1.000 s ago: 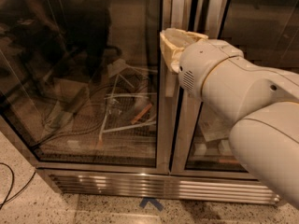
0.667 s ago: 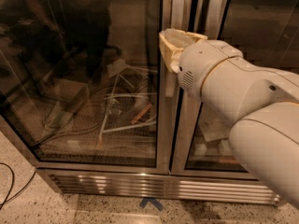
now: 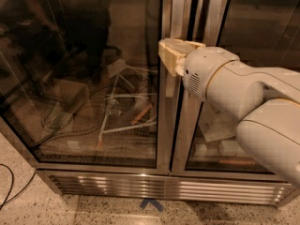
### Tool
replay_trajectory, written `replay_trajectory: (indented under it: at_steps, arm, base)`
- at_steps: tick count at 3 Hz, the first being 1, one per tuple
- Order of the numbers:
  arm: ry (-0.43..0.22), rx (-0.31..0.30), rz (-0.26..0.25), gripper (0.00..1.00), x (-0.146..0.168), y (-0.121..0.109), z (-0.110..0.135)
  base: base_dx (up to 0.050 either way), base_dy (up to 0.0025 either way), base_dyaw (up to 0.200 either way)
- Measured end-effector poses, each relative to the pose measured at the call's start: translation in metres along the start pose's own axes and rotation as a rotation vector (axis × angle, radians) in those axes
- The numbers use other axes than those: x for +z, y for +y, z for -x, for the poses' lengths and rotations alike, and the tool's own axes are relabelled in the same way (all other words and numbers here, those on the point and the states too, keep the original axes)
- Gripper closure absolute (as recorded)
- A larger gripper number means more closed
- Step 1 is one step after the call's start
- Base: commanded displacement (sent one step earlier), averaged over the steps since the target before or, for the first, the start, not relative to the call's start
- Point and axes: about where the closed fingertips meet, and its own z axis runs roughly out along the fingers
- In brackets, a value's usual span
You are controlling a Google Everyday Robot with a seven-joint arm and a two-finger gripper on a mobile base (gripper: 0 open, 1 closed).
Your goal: Open top drawer
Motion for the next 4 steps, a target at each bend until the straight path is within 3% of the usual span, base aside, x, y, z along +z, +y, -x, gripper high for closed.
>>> replay_trajectory:
  at_steps: [3,4]
  arm:
    - [0.033,-0.005,0.003,1.00,-0.010,0.004,0.002]
    - [0.014,-0.014,-0.046,1.00,-0.029,-0.013,0.021]
  base:
    - [0.000,0.00000,0.000]
    - [0.000,0.00000,0.000]
